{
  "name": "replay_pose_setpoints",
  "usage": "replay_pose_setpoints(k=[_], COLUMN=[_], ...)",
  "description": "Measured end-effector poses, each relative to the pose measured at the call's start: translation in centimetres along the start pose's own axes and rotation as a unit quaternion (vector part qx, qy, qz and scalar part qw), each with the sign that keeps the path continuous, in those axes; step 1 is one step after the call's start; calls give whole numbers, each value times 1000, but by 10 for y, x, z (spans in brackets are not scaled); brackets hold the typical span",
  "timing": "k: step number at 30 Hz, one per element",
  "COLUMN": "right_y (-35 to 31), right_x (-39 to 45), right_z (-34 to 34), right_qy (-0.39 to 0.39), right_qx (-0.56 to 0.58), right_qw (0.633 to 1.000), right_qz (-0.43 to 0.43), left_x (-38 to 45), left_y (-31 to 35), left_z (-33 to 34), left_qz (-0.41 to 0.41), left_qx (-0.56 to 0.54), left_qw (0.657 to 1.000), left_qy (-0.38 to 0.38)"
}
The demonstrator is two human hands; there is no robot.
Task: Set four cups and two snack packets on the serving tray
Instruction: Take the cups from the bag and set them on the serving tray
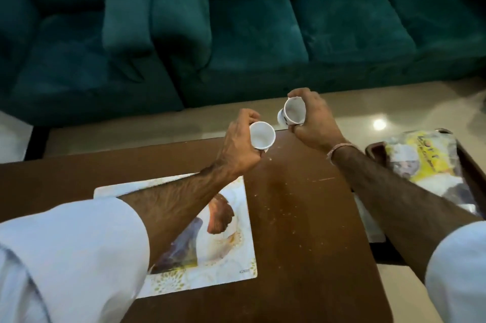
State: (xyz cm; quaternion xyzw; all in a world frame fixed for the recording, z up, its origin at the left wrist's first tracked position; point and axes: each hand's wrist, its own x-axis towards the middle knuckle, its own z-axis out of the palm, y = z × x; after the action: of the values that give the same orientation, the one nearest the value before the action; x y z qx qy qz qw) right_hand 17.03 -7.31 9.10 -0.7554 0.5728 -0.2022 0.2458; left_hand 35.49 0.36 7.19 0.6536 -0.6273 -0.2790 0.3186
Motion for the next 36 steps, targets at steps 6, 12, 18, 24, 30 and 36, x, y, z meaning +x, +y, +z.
replay_pose_setpoints(k=[6, 12, 18, 24, 30, 36], right_y=[-61, -119, -155, -171, -175, -175], right_x=[5, -12, -35, -58, -88, -103], right_z=[63, 141, 211, 266, 299, 312], right_qy=[-87, -200, -281, -354, -415, -408], right_qx=[-10, -23, -43, -51, -64, -90], right_qw=[994, 973, 946, 917, 884, 878], right_qz=[-66, -117, -156, -177, -205, -234], left_x=[-42, -101, -160, -210, -245, -261], left_y=[-60, -127, -178, -207, -227, -239], left_z=[-54, -94, -105, -104, -99, -93], left_qz=[-55, -119, -162, -146, -178, -176], left_qx=[-3, 2, 13, -14, -4, 16], left_qw=[998, 993, 987, 989, 984, 984], left_qy=[-4, -7, -15, 4, -19, -13])
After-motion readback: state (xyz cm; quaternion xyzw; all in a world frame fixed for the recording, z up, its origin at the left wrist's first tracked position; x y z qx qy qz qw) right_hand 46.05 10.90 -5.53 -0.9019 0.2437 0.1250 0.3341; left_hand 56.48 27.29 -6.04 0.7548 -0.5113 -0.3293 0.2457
